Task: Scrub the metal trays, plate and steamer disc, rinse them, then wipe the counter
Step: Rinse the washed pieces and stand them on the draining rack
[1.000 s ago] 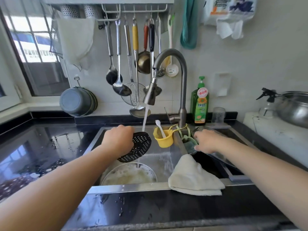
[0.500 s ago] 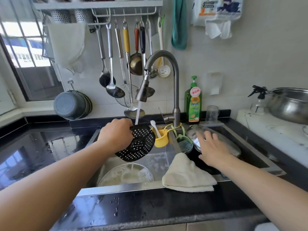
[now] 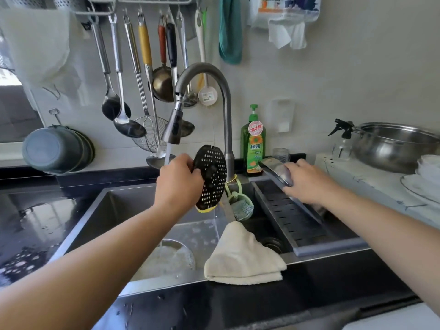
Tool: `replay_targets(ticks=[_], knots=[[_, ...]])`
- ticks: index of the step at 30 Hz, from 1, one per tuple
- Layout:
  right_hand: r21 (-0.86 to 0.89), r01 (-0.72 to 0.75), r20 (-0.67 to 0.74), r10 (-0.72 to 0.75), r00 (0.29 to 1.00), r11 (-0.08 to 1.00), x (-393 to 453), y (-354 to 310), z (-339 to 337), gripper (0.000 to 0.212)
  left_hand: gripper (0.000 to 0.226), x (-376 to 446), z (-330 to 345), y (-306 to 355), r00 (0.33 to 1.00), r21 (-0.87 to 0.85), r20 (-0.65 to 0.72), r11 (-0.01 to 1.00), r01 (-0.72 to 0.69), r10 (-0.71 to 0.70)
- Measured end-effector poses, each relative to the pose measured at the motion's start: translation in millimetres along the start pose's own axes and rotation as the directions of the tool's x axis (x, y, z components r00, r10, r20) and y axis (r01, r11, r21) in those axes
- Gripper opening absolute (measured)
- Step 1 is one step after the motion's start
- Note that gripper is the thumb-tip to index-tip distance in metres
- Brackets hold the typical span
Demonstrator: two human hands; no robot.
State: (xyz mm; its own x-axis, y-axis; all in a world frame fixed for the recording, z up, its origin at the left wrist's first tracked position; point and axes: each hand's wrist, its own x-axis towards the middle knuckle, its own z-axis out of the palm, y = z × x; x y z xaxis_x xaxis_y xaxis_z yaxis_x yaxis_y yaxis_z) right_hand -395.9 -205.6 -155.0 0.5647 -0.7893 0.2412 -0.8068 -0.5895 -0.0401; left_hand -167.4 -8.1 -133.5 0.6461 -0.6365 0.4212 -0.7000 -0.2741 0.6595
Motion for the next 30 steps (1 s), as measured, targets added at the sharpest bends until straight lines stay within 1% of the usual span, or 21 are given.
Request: replay_targets(ticks=[1,2,3,4,6,8,10,11,12,14,15,16,18,19,20,21,22,23,25,29,30], knots=[[0.026,-0.01,0.004,0.01,1.0,1.0,1,4,-3,0.061,0.004,6,9,6,0.989,-0.187,0.069,0.972,0.144,-0.133],[0.046,-0.022,0.003,0.022,1.0,0.999,1,8,-6,0.06,0.004,10,22,12,0.95,-0.367,0.186,0.879,0.303,-0.25],[0.054,-0.029,-0.001,0.029,1.0,0.998,1,11,-7,0.06,0.008,12,35,18,0.891,-0.483,0.311,0.752,0.448,-0.33],[0.056,-0.034,-0.008,0.034,0.999,0.998,1,14,-7,0.058,0.009,11,51,24,0.831,-0.522,0.415,0.652,0.551,-0.37],[0.062,-0.032,-0.031,0.034,0.999,0.998,-2,20,-6,0.053,0.006,2,84,35,0.74,-0.538,0.546,0.514,0.668,-0.392],[0.079,-0.027,-0.052,0.031,0.998,0.997,-5,25,-3,0.051,0.007,-10,116,47,0.677,-0.531,0.629,0.425,0.733,-0.382],[0.076,-0.017,-0.068,0.022,0.997,0.997,-9,28,0,0.053,0.006,-14,149,53,0.63,-0.507,0.683,0.382,0.773,-0.37],[0.062,-0.012,-0.069,0.017,0.997,0.998,-12,27,2,0.056,0.006,-16,161,57,0.611,-0.481,0.702,0.39,0.785,-0.365],[0.044,-0.009,-0.062,0.012,0.998,0.999,-15,27,5,0.061,0.008,-16,176,56,0.621,-0.442,0.69,0.462,0.769,-0.372],[0.012,0.005,-0.035,-0.005,0.999,1.0,-24,27,14,0.074,0.016,-18,199,51,0.694,-0.271,0.633,0.741,0.615,-0.344],[-0.006,0.02,-0.021,-0.02,1.0,1.0,-30,28,19,0.079,0.022,-19,205,50,0.711,-0.164,0.624,0.835,0.525,-0.324],[-0.029,0.043,-0.012,-0.043,0.999,0.999,-36,29,25,0.081,0.025,-20,207,49,0.719,-0.102,0.617,0.874,0.475,-0.318],[-0.073,0.092,-0.004,-0.092,0.996,0.993,-46,32,38,0.083,0.027,-17,204,47,0.734,-0.185,0.6,0.837,0.515,-0.319],[-0.085,0.107,0.0,-0.108,0.994,0.991,-50,32,43,0.085,0.029,-15,200,45,0.734,-0.274,0.587,0.77,0.576,-0.34],[-0.087,0.118,0.005,-0.118,0.993,0.989,-52,32,48,0.088,0.026,-13,195,44,0.714,-0.346,0.592,0.682,0.644,-0.374],[-0.076,0.127,0.01,-0.126,0.992,0.989,-52,31,51,0.091,0.022,-15,186,45,0.666,-0.393,0.636,0.578,0.715,-0.39],[-0.056,0.128,0.011,-0.128,0.992,0.99,-51,30,52,0.094,0.022,-18,180,46,0.622,-0.406,0.682,0.509,0.759,-0.384],[-0.028,0.123,0.014,-0.123,0.992,0.992,-49,29,51,0.096,0.023,-22,176,47,0.59,-0.396,0.722,0.484,0.781,-0.361],[0.008,0.111,0.012,-0.111,0.994,0.994,-44,30,47,0.098,0.02,-28,177,47,0.577,-0.358,0.75,0.536,0.765,-0.322],[-0.028,0.146,0.033,-0.146,0.989,0.989,-45,32,39,0.094,0.014,-34,190,48,0.616,-0.411,0.747,0.555,0.723,-0.249],[-0.042,0.16,0.049,-0.157,0.986,0.986,-47,32,39,0.093,0.013,-35,193,48,0.629,-0.407,0.739,0.583,0.703,-0.241]])
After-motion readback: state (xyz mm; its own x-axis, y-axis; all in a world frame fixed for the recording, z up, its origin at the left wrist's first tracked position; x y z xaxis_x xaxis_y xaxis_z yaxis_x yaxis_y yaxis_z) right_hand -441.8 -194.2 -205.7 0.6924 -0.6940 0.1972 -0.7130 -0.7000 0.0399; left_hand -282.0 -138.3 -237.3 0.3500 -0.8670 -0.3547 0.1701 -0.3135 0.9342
